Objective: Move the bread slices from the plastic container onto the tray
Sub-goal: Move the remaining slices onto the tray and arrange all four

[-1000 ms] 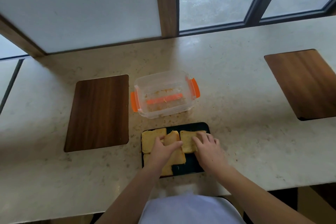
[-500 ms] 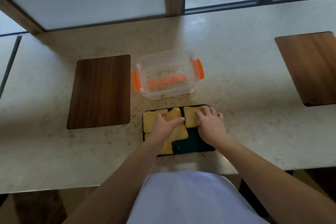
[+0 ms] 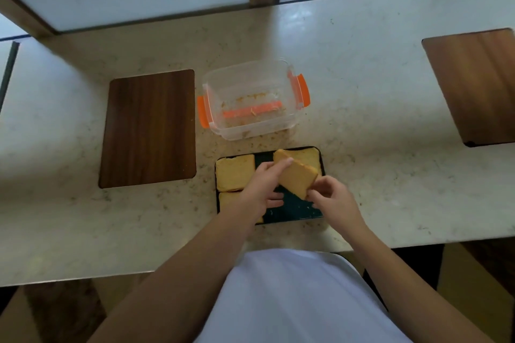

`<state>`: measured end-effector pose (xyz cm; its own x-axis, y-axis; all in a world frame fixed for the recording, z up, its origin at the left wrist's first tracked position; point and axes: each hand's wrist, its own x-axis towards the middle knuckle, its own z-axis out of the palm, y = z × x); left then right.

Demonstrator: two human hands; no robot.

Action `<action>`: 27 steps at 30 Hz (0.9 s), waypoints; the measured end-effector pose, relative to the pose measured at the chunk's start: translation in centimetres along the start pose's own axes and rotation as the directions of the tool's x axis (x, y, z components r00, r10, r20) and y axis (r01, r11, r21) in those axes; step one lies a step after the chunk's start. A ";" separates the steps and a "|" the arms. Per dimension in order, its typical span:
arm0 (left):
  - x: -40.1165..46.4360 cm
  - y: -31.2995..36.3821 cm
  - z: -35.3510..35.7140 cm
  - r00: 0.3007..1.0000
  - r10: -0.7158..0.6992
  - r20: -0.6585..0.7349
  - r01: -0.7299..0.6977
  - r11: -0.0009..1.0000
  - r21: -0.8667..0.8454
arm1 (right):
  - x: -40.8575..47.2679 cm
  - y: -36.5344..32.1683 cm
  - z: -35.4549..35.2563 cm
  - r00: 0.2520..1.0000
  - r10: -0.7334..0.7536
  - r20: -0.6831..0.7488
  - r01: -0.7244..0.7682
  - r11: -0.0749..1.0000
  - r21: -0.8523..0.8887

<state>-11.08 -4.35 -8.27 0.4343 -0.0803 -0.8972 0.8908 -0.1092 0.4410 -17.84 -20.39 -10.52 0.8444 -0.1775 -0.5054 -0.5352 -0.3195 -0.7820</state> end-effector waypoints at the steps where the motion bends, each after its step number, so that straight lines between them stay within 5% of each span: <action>1: 0.0 -0.3 0.0 1.000 0.008 -0.013 -0.008 0.998 0.060 | 0.2 0.4 -0.2 1.000 0.014 -0.021 -0.014 1.000 -0.015; 10: 0.1 -2.7 0.3 0.981 0.181 -0.068 -0.115 0.827 0.550 | 1.4 1.9 -1.7 0.998 0.055 0.000 -0.052 0.953 -0.300; 21: 0.7 -3.9 1.3 0.991 0.103 -0.087 -0.043 0.856 0.516 | 0.7 2.1 -1.3 0.989 0.144 0.017 -0.116 0.860 -0.496; 27: 0.7 -3.8 1.7 0.985 0.147 -0.089 -0.081 0.854 0.513 | 0.3 1.5 -0.6 1.000 -0.030 0.002 0.023 0.742 -0.670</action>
<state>-14.35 -5.64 -10.52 0.5711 -0.0066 -0.8209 0.6572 -0.5955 0.4620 -18.40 -21.52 -11.61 0.8600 -0.1664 -0.4825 -0.3621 -0.8651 -0.3471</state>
